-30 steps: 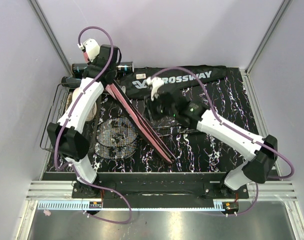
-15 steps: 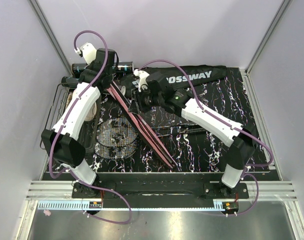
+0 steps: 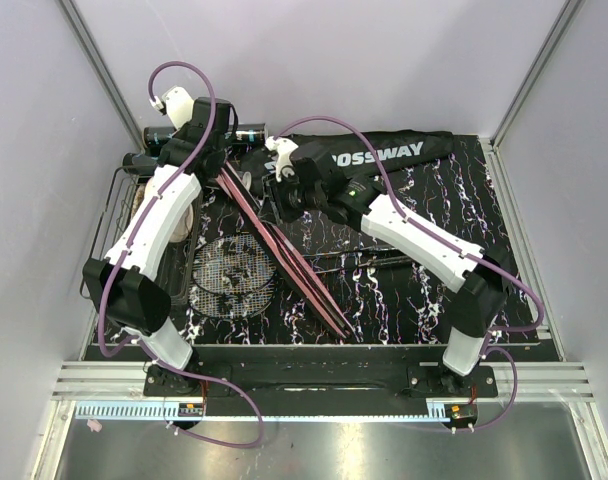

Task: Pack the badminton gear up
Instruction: Zip the racket bag at the center of the board.

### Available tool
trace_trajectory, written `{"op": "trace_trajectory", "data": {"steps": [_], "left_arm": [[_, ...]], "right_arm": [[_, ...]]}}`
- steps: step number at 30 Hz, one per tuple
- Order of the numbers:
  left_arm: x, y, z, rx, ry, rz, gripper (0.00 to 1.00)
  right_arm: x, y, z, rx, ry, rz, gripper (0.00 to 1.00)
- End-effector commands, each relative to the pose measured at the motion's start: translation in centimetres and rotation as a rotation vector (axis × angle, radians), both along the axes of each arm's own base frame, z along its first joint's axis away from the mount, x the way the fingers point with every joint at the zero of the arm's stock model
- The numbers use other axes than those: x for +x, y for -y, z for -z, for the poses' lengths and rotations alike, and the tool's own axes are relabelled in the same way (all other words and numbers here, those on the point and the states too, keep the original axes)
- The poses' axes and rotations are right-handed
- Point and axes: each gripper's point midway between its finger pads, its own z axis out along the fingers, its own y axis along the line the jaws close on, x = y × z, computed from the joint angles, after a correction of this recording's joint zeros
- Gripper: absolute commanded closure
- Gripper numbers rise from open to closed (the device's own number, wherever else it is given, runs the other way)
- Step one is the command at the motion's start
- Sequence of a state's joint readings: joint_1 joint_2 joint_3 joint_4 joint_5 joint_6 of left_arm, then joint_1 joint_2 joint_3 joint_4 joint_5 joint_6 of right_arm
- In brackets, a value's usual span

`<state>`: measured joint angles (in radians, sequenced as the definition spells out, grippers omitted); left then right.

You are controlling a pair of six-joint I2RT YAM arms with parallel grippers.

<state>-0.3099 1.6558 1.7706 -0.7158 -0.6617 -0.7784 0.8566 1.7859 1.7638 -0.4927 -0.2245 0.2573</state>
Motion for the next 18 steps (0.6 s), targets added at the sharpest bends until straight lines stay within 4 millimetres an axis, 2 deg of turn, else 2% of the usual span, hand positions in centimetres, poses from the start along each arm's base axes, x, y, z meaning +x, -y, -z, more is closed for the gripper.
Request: {"op": "trace_trajectory", "data": {"steps": [1, 12, 18], "left_arm": [[0.1, 0.3, -4.4, -0.074, 0.148, 0.003, 1.0], [0.0, 0.3, -4.4, -0.078, 0.148, 0.001, 1.0], [0.1, 0.5, -4.1, -0.079, 0.142, 0.01, 1.0]], "right_arm": [[0.8, -0.1, -1.2, -0.008, 0.061, 0.011, 0.65], [1.0, -1.0, -0.6, -0.009, 0.045, -0.01, 0.69], [1.6, -0.9, -1.1, -0.017, 0.075, 0.007, 0.7]]}}
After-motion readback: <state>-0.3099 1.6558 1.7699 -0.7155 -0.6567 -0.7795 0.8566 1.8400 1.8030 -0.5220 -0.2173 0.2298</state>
